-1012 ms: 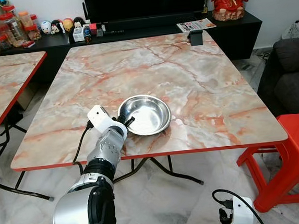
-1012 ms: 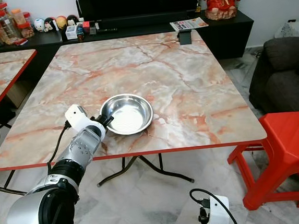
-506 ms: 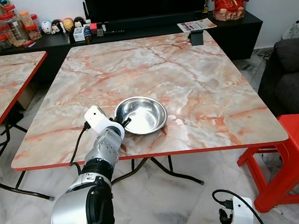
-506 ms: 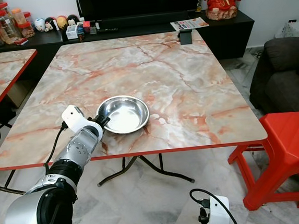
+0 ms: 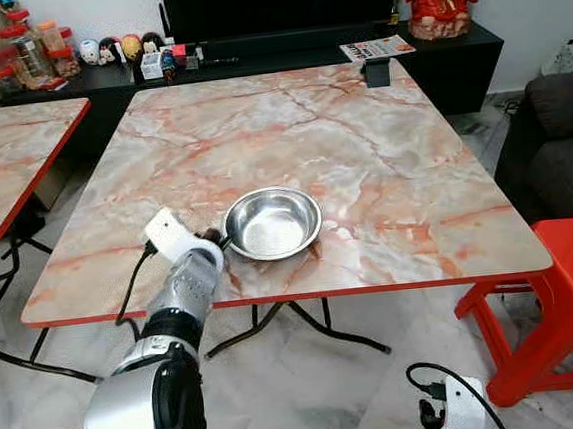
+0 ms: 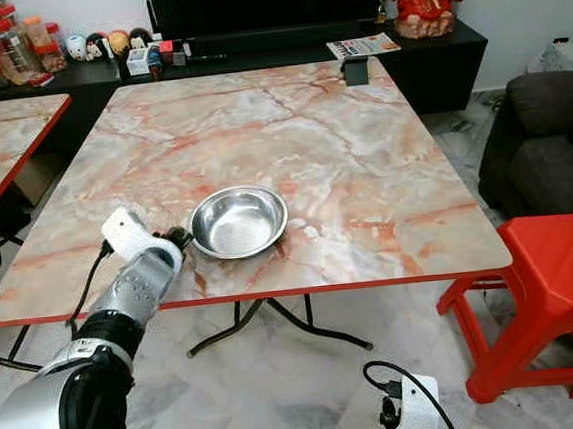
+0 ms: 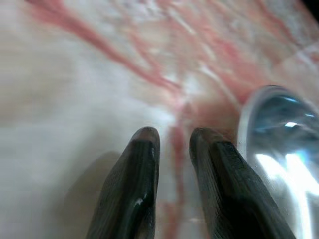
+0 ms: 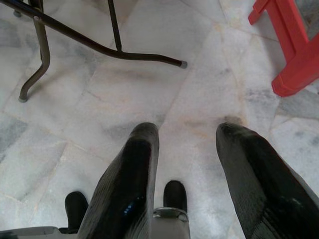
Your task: Setting the table
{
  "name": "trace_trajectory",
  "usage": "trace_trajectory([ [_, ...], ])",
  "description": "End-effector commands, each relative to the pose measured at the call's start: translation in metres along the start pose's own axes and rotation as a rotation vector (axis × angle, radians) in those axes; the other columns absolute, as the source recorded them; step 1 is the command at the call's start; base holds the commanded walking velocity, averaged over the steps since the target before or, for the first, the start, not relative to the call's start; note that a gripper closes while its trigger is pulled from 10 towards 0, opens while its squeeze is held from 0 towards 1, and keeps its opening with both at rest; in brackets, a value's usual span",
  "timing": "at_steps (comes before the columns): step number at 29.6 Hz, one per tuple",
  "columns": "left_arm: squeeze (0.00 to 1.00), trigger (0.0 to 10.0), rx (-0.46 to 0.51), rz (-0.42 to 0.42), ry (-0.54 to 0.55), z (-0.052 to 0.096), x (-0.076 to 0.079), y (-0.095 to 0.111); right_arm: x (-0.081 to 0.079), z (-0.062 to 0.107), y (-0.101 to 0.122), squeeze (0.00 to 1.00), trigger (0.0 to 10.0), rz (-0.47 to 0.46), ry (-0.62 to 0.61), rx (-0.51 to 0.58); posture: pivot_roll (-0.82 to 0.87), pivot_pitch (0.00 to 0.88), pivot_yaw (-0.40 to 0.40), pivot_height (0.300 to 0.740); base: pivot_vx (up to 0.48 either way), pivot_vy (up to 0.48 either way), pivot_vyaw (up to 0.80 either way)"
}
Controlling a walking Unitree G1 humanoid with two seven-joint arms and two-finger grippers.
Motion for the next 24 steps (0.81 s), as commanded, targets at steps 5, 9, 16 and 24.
trace_trajectory([
  [5, 0.00, 10.0, 0.108, -0.124, 0.105, 0.004, -0.029, 0.019, -0.003, -0.001, 0.002, 0.00, 10.0, -0.003, 0.005, 0.010, -0.03, 0.000, 0.038, 0.740, 0.000, 0.000, 0.00],
  [9, 0.00, 10.0, 0.322, -0.200, 0.227, 0.017, -0.065, 0.042, -0.002, -0.001, 0.003, 0.00, 10.0, -0.004, 0.002, 0.012, -0.03, 0.000, 0.038, 0.740, 0.000, 0.000, 0.00],
  [16, 0.00, 10.0, 0.421, -0.313, 0.396, 0.038, -0.110, 0.045, -0.002, -0.001, 0.002, 0.00, 10.0, 0.000, 0.005, 0.008, -0.02, 0.000, 0.036, 0.740, 0.000, 0.000, 0.00],
  [24, 0.00, 10.0, 0.361, -0.591, 0.648, 0.064, -0.181, 0.036, -0.003, -0.001, 0.002, 0.00, 10.0, 0.008, 0.010, 0.006, -0.01, 0.000, 0.034, 0.740, 0.000, 0.000, 0.00],
])
Point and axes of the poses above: a point about 5 cm out from each wrist's last joint towards the gripper, its own z axis pointing back from the gripper into the wrist, its own y axis along the axis of the wrist's last joint, x = y × z, the point moved 2 cm from there along -z, pointing out of the wrist towards the gripper, and after that the axes turned 14 degrees about -z, right-handed, at the moved point
